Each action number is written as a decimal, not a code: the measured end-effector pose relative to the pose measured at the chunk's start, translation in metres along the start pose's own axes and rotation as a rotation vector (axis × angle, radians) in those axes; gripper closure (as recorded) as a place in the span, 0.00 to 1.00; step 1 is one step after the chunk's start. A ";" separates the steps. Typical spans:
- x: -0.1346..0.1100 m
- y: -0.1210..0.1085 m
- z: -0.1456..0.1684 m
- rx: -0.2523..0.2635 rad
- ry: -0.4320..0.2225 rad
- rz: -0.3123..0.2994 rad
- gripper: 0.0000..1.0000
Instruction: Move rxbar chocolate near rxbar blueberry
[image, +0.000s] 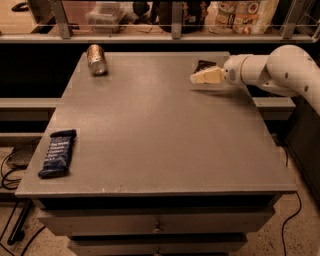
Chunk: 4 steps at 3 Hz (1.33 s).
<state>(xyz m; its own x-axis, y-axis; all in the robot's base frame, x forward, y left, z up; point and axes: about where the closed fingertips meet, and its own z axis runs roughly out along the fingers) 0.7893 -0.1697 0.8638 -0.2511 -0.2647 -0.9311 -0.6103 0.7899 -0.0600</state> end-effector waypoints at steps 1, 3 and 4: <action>0.002 -0.001 0.011 0.021 -0.009 0.025 0.00; 0.013 -0.001 0.029 0.022 0.014 0.057 0.00; 0.016 -0.001 0.038 0.012 0.026 0.065 0.15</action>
Offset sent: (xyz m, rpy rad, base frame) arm 0.0182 0.0055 -0.0211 0.0377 0.0339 -0.0646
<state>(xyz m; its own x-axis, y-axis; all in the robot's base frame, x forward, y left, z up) 0.8146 -0.1536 0.8348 -0.3089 -0.2268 -0.9236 -0.5831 0.8124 -0.0045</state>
